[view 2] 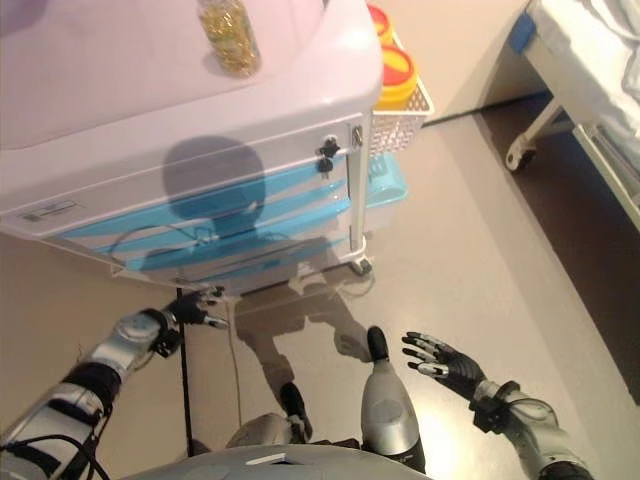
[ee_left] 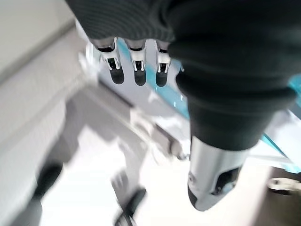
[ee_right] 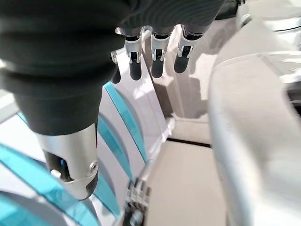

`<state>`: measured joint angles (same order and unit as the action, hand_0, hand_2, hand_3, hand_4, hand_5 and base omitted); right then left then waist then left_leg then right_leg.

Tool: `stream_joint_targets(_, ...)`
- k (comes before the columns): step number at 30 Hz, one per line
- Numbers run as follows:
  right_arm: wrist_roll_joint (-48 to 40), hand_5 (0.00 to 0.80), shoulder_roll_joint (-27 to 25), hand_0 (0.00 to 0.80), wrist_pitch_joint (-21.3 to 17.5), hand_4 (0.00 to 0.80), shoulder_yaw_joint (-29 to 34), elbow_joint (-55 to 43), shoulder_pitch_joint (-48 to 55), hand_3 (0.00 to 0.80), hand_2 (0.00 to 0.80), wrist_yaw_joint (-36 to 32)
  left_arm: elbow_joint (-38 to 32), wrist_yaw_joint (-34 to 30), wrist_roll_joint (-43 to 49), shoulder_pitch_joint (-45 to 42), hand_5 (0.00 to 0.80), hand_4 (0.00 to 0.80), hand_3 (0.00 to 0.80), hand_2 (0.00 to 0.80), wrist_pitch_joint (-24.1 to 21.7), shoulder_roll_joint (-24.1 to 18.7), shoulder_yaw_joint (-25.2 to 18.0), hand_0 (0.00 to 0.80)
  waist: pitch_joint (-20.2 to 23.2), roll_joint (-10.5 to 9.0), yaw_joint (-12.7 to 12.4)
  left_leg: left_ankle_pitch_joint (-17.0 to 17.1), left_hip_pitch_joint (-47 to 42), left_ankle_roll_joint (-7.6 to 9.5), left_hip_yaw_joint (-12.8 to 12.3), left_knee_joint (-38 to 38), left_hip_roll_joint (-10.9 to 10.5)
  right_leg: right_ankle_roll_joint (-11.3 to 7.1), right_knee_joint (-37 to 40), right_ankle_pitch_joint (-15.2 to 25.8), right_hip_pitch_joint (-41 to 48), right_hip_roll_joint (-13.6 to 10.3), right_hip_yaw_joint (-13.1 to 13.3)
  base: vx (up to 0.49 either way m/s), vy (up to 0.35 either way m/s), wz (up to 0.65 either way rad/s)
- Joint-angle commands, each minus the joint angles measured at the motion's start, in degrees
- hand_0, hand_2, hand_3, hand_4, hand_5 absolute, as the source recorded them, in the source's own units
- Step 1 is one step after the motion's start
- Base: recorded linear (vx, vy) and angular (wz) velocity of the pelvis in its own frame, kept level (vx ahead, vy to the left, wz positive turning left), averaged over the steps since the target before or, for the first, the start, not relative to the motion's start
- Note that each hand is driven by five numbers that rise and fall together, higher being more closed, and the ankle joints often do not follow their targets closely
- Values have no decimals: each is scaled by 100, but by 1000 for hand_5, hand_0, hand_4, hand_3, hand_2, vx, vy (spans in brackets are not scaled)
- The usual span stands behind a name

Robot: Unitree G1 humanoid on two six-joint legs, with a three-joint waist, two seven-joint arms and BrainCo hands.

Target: Open the drawer and pick up the medicine

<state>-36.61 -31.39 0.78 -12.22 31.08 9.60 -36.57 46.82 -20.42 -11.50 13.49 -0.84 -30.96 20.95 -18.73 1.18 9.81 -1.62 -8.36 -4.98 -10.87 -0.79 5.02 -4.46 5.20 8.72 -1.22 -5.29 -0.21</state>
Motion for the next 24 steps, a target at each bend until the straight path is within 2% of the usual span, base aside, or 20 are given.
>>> stream_joint_targets(1, 128, 0, 268, 0, 83, 0, -137, 209, 154, 0, 0, 224, -208, -336, -521, -589, 0, 0, 0, 0, 142, 225, -91, 0, 491, -172, -270, 92, 683, 70, 416, 570, -173, -414, -505, -514, 107, -145, -321, 24, -64, 24)
stream_joint_targets(5, 168, 0, 672, 0, 290, 0, -175, 541, 0, 0, 0, 489, -269, -457, -826, -1072, 0, 0, 0, 0, 204, 699, 2, 0, 669, -163, -511, 181, 623, 38, 628, 379, -147, -366, -475, -576, 240, -104, -533, 16, -88, 21)
stream_joint_targets(9, 42, 0, 941, 0, 406, 0, -204, 900, -137, 0, 0, 637, -171, -759, -1119, -1431, 0, 0, 0, 0, 113, 939, -53, 0, 807, -146, -732, 268, 567, 20, 819, 158, -133, -325, -472, -645, 356, -66, -739, -6, -76, 28)
stream_joint_targets(13, 27, 0, 1131, 0, 231, 0, -234, 1197, -218, 0, 0, 754, -168, -1035, -1803, -1643, 0, 0, 0, 0, 185, 1097, -148, 0, 929, -118, -917, 382, 507, -4, 961, -93, -121, -303, -464, -696, 474, -54, -934, -11, -53, 24)
stream_joint_targets(17, -110, 0, 1307, 0, 99, 0, -302, 1441, -349, 0, 0, 859, -113, -1151, -2029, -1691, 0, 0, 0, 0, 248, 1225, -151, 0, 1025, -98, -1096, 478, 467, -16, 1081, -307, -153, -290, -389, -673, 584, -55, -1146, -31, -43, 26)
stream_joint_targets(24, -306, 0, 1535, 0, 11, 0, -371, 1740, -556, 0, 0, 1050, 147, -1127, -2511, -1672, 0, 0, 0, 0, 251, 1471, -221, 0, 1167, -82, -1236, 485, 481, 16, 1152, -332, -230, -261, -391, -694, 631, -69, -1271, -24, -5, 20)
